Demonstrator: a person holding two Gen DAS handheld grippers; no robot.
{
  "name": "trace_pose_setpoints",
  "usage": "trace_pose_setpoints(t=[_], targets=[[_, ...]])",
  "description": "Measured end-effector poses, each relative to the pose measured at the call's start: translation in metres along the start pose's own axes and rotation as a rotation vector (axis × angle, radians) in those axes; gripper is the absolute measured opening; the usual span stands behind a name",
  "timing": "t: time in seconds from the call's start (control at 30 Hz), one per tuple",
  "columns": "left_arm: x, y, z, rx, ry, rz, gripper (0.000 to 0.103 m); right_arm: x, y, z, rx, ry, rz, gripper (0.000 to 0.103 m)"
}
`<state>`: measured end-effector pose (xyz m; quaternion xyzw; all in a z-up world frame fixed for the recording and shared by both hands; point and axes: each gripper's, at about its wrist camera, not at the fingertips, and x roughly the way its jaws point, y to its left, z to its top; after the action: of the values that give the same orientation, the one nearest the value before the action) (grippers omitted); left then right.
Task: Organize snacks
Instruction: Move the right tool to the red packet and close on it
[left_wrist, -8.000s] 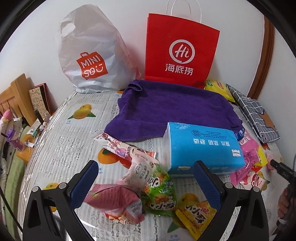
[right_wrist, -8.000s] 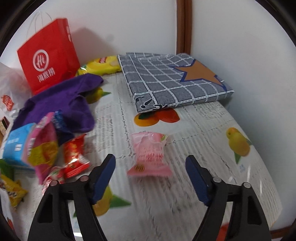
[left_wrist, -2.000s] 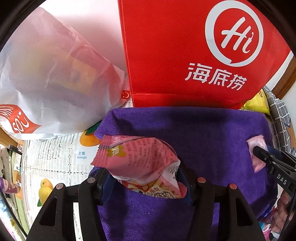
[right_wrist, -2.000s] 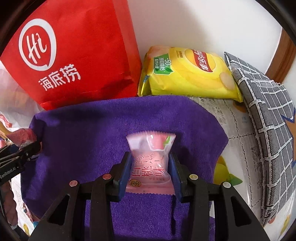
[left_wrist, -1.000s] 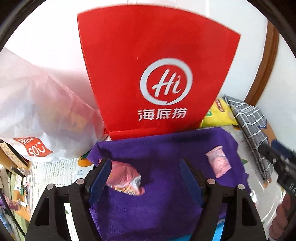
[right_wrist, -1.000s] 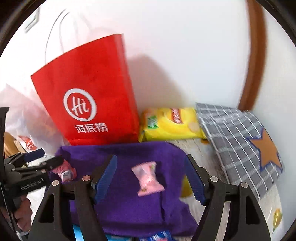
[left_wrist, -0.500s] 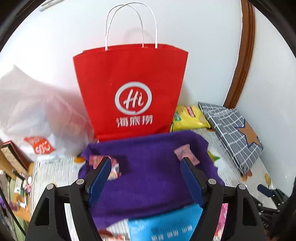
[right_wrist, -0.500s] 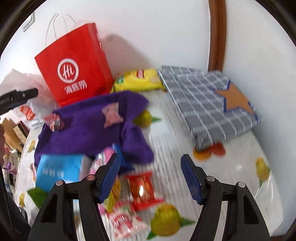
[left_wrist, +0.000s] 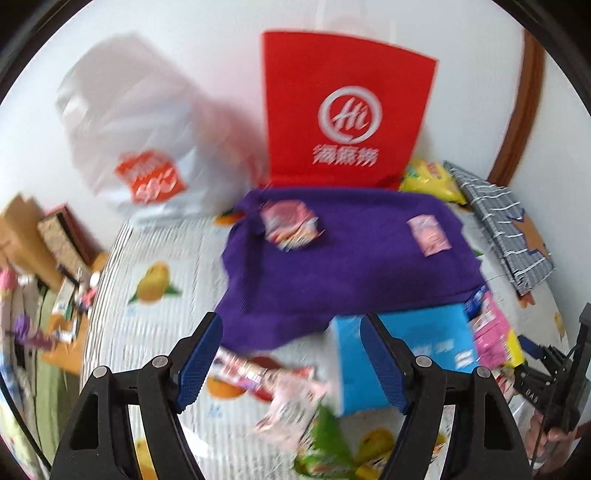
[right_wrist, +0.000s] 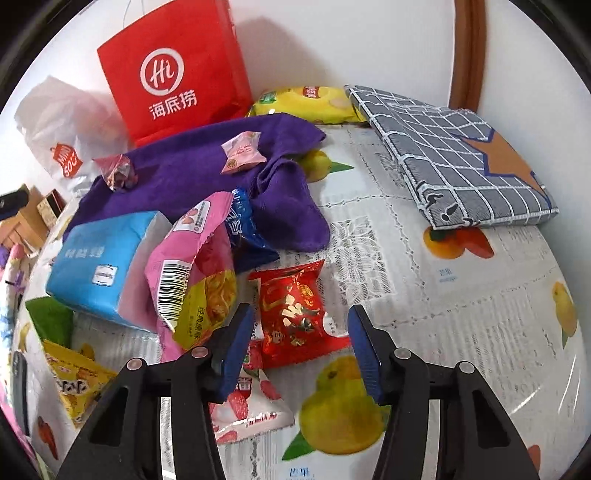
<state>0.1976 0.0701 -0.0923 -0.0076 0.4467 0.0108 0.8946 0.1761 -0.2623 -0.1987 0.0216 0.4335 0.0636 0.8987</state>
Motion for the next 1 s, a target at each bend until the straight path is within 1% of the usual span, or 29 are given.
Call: trace_pose_setpoints(t=[0.13, 0.27, 0.37, 0.4, 0.5, 0.67, 0.9, 1.0], targets=[[0.005, 0.021, -0.016, -0.065, 0.048, -0.003, 0.075, 0.014, 0.004, 0.003, -0.037, 0.016, -0.017, 0.054], [0.002, 0.031, -0.028, -0.074, 0.059, 0.019, 0.075, 0.026, 0.005, 0.003, -0.050, 0.035, -0.036, 0.054], [-0.004, 0.039, -0.035, -0.082, 0.058, 0.036, 0.075, 0.024, 0.010, 0.002, -0.068, 0.008, -0.064, 0.045], [-0.006, 0.042, -0.038, -0.092, 0.060, 0.042, 0.075, 0.022, 0.011, 0.002, -0.060, 0.005, -0.064, 0.038], [-0.013, 0.050, -0.046, -0.116, 0.057, 0.050, 0.075, 0.015, 0.004, 0.003, -0.021, -0.007, -0.065, 0.038], [-0.023, 0.054, -0.062, -0.121, 0.051, 0.055, 0.075, -0.016, -0.002, 0.002, 0.013, -0.073, -0.094, 0.038], [-0.028, 0.045, -0.090, -0.118, 0.047, 0.000, 0.075, -0.064, 0.003, -0.011, 0.039, -0.158, -0.099, 0.038], [-0.027, 0.037, -0.098, -0.104, 0.049, -0.035, 0.075, -0.077, 0.009, -0.020, 0.036, -0.175, -0.079, 0.038]])
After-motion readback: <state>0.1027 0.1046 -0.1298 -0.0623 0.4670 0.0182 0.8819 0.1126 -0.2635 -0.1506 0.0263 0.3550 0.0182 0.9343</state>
